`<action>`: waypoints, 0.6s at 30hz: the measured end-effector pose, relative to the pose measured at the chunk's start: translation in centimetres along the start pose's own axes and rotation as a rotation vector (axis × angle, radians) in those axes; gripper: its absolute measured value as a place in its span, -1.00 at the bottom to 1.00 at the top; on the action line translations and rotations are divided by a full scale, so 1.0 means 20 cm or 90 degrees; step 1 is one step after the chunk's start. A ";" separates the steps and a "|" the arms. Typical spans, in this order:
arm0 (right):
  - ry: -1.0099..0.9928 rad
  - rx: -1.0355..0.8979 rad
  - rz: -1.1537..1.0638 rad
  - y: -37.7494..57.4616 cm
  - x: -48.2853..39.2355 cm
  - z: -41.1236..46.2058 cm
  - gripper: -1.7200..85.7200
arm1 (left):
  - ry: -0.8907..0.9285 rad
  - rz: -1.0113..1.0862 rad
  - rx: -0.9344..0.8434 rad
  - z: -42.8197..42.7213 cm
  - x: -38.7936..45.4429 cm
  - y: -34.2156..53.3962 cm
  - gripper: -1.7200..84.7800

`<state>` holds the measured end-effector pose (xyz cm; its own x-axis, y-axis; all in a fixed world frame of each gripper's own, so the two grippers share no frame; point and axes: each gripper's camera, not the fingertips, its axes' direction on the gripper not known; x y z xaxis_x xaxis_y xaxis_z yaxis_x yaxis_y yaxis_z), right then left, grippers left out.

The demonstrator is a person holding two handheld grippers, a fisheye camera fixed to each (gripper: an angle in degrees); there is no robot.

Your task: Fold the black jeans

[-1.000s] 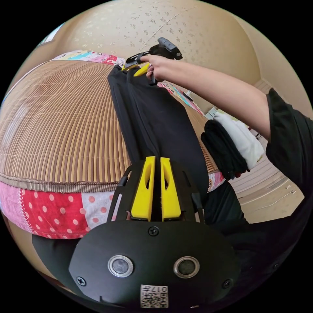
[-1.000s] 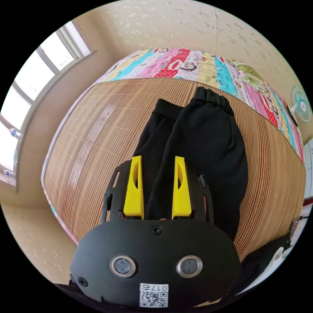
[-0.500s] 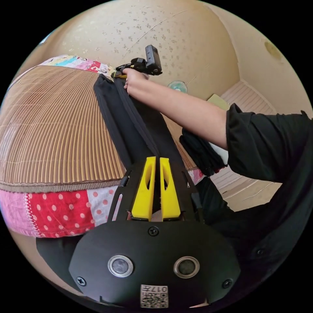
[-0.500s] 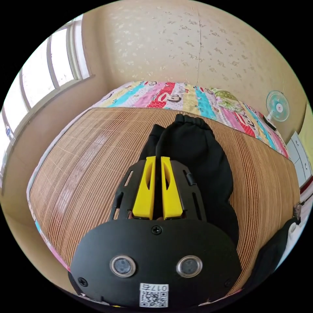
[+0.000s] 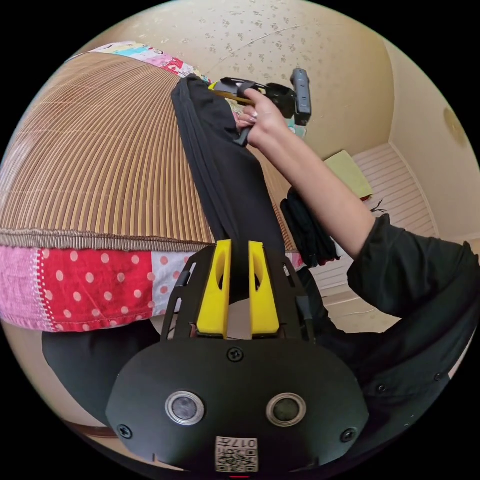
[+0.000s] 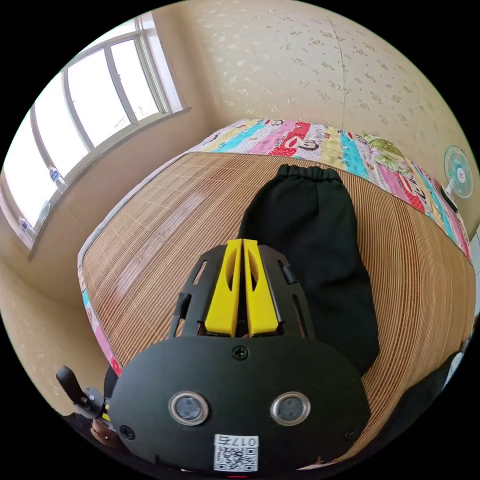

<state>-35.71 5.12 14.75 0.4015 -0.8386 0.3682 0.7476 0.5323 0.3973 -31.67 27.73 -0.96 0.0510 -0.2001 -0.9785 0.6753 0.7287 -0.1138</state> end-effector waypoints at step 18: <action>-0.125 -0.138 0.072 1.36 0.59 -0.84 -0.80 | -0.165 -0.083 0.027 0.08 0.24 0.05 -0.84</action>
<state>-1.62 7.71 15.76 0.3941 -0.7257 0.5640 0.8082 0.5658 0.1633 -29.58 26.40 -5.57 0.1434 -0.4548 -0.8789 0.7186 0.6585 -0.2235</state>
